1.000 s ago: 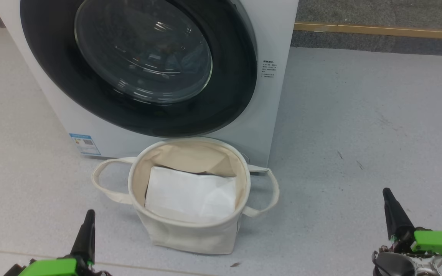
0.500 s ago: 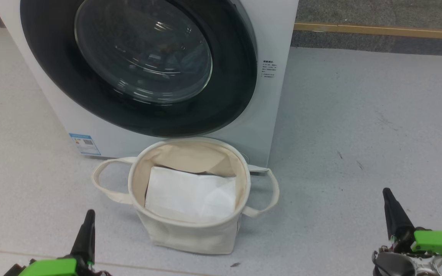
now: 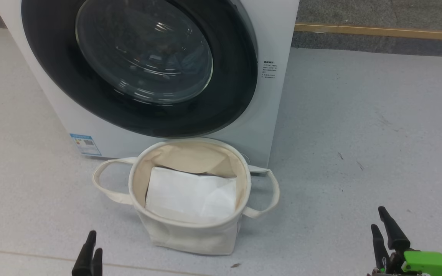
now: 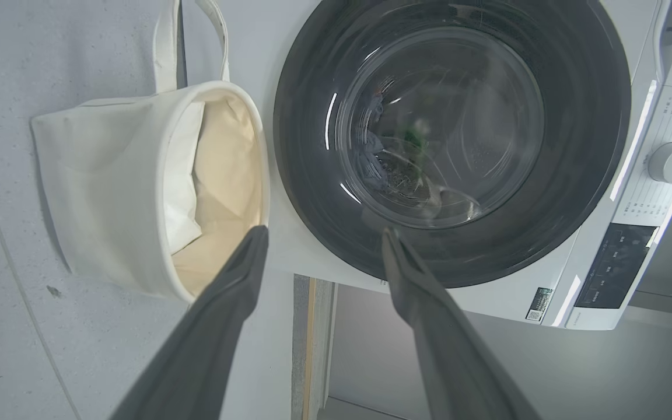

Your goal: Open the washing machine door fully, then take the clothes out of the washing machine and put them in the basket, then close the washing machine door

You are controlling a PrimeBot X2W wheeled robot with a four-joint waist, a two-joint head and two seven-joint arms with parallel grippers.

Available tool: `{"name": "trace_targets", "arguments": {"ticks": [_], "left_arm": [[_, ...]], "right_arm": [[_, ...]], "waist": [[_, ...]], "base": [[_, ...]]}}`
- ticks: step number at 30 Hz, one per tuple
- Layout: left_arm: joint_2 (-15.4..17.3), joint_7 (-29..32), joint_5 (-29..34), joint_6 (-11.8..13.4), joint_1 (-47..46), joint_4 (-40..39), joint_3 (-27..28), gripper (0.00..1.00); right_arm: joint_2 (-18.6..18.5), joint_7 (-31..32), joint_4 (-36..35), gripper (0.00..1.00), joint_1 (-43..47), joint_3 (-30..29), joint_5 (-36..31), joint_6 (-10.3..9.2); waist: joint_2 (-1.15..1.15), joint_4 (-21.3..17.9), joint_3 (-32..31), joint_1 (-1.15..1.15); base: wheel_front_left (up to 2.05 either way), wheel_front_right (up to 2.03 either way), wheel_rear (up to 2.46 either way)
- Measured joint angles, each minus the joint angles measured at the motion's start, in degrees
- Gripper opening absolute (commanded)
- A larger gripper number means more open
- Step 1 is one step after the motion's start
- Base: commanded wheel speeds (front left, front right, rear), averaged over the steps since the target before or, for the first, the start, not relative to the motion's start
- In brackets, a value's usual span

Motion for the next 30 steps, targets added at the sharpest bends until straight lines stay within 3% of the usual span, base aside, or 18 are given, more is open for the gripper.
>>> {"name": "trace_targets", "arguments": {"ticks": [21,30], "left_arm": [[0.12,-1.87,-0.56,1.99,-1.24,-4.92,-1.29,1.00],[0.75,-3.39,0.14,4.11,-1.75,-7.21,-1.99,1.00]], "right_arm": [[-0.03,-2.36,-4.31,1.00,-1.70,1.90,1.64,0.00],[-0.08,-3.75,-5.44,1.00,-2.17,3.14,1.96,0.00]], "waist": [[0.00,0.19,0.04,-0.09],[0.00,0.29,-0.02,-0.09]], "base": [[0.00,0.00,0.00],[0.00,0.00,0.00]]}}
